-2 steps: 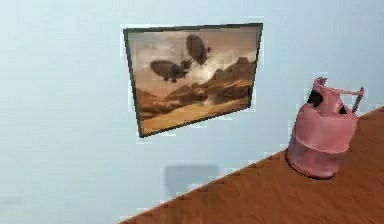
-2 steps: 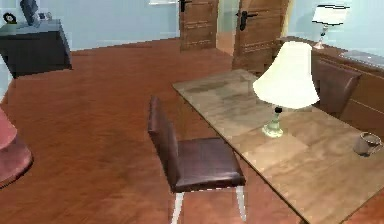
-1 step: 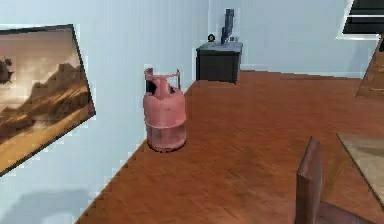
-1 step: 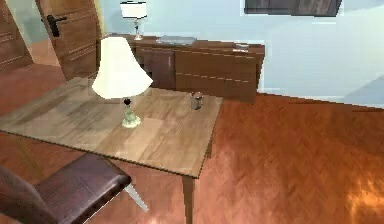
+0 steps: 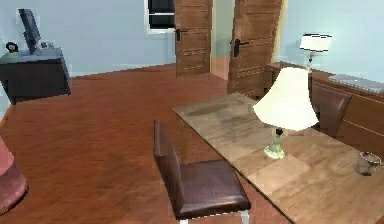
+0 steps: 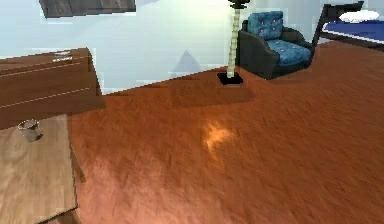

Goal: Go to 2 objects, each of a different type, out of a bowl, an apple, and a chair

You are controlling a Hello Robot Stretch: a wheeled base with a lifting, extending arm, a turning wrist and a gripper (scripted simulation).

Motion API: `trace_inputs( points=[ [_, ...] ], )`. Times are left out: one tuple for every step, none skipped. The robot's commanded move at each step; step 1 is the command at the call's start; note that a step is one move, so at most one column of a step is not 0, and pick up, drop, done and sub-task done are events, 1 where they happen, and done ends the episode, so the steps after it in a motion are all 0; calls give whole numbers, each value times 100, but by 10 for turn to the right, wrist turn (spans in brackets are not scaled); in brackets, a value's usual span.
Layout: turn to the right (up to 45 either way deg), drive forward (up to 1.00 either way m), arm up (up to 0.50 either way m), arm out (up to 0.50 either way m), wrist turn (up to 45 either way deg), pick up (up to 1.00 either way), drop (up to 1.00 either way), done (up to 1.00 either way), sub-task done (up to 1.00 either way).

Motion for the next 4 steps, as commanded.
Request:
trace_inputs(
  points=[
    [0,0,0,0,0,0,0,0,100],
    [-450,0,0,0,0,0,0,0,0],
    [-90,0,0,0,0,0,0,0,0],
    [0,45,0,0,0,0,0,0,0]
  ],
)
